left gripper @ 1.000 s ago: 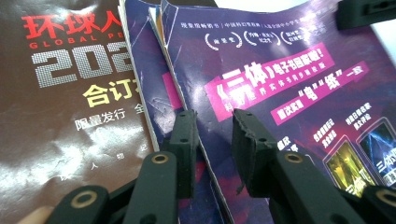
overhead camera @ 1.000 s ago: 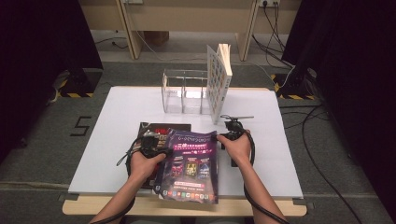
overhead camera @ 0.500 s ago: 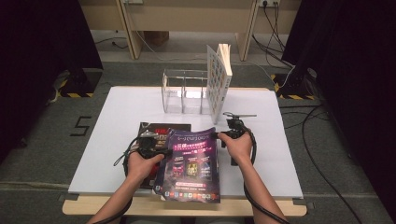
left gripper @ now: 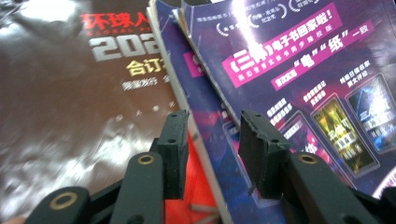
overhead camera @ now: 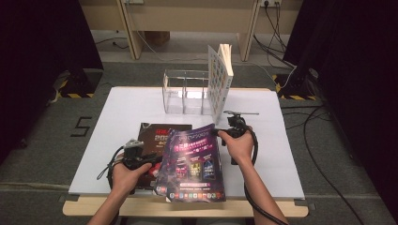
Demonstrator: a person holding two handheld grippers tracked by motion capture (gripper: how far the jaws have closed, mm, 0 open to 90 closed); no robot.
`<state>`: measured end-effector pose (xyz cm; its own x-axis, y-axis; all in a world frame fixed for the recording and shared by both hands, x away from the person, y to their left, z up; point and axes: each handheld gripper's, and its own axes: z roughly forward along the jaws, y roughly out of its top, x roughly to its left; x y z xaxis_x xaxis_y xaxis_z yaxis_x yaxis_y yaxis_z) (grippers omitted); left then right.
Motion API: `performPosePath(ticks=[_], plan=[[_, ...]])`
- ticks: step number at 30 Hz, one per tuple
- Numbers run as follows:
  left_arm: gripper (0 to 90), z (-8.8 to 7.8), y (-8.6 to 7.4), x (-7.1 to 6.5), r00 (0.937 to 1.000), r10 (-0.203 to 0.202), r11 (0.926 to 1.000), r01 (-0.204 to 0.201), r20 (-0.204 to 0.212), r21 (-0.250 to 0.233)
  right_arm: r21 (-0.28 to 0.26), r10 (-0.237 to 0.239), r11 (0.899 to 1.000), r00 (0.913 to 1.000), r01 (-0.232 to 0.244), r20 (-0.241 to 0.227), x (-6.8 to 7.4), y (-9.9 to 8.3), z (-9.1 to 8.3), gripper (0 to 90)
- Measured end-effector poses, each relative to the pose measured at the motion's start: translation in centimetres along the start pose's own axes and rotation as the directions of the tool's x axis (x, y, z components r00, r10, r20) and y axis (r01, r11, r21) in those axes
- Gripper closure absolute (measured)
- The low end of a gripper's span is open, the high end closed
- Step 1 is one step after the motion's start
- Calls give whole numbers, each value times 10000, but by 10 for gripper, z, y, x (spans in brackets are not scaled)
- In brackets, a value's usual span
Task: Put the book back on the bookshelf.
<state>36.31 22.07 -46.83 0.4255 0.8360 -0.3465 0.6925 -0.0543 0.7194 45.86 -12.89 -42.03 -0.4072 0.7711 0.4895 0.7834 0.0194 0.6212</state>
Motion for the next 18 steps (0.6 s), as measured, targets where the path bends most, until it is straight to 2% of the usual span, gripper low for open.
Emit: performPosePath(ticks=[3, 6, 7, 13, 18], plan=[[611, -8, -4, 2, 10000, -58, 9998, 57, -22, -183, -224, -334, 9992, 9994, 333, -35, 10, 6, -7, 846], [609, -10, -4, 2, 9999, -122, 9995, 123, 22, -276, -304, -468, 9985, 9989, 466, -69, 14, 8, -9, 847], [606, -12, -4, 2, 9999, -95, 9995, 96, 41, -312, -463, -701, 9965, 9975, 699, -21, 18, 10, -12, 847], [593, -15, -5, 3, 9999, -165, 9991, 164, -16, -393, -739, -999, 9923, 9950, 995, -19, 27, 13, -17, 848], [586, -18, -6, 7, 9996, -292, 9984, 290, -38, -492, -1200, -1229, 9852, 9924, 1223, 18, 35, 20, -28, 847]])
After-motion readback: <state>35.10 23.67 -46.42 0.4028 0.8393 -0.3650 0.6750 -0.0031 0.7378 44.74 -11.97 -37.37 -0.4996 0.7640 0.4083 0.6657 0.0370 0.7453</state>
